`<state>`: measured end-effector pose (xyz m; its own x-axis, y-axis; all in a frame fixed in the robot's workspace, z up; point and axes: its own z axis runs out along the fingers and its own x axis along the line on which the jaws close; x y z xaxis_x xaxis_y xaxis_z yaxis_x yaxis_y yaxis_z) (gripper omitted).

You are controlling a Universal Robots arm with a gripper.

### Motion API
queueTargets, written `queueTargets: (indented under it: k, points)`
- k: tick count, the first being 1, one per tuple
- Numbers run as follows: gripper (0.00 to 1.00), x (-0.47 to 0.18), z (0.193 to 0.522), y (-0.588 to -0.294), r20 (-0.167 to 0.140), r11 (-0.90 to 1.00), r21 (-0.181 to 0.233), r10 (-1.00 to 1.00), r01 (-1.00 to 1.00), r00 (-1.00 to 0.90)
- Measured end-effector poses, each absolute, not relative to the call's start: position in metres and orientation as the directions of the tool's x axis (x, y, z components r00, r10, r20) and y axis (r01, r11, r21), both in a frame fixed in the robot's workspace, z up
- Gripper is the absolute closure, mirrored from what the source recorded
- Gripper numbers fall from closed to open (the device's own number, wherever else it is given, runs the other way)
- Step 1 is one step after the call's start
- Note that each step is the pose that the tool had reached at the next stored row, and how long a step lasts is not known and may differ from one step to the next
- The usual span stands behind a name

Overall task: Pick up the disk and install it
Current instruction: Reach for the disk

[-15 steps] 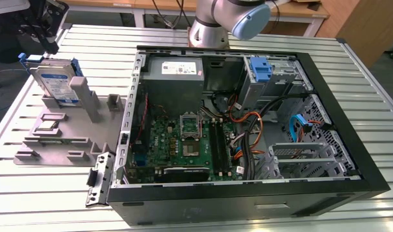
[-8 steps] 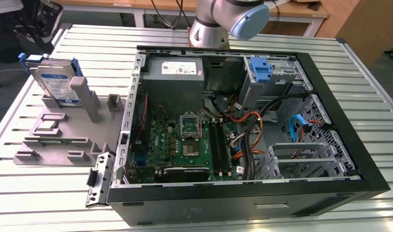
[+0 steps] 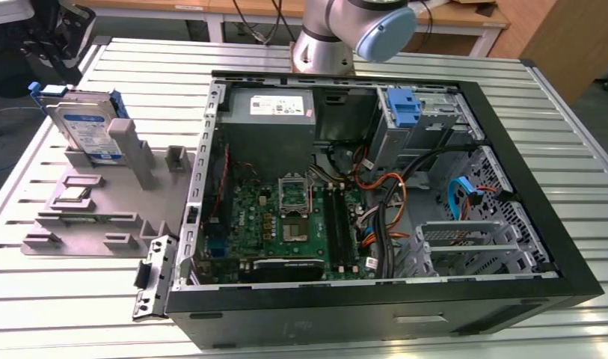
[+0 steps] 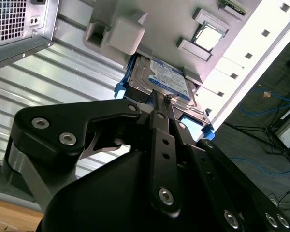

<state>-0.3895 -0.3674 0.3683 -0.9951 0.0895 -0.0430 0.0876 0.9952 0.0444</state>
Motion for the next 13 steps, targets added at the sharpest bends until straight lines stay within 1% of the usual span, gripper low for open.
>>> queueTargets:
  k: [2, 3, 9, 10, 13]
  points:
    - [0.89, -0.3895, 0.3679, -0.3673, -0.041, 0.995, 0.045, 0.09, 0.088, -0.995]
    - [0.89, -0.3895, 0.3677, -0.3673, -0.034, 0.995, 0.046, 0.09, 0.088, -0.995]
    - [0.89, -0.389, 0.3662, -0.3673, 0.035, 0.994, 0.054, 0.09, 0.091, -0.995]
    - [0.89, -0.389, 0.366, -0.3673, 0.041, 0.994, 0.054, 0.09, 0.092, -0.995]
    - [0.89, -0.389, 0.366, -0.3673, 0.043, 0.994, 0.054, 0.09, 0.092, -0.995]
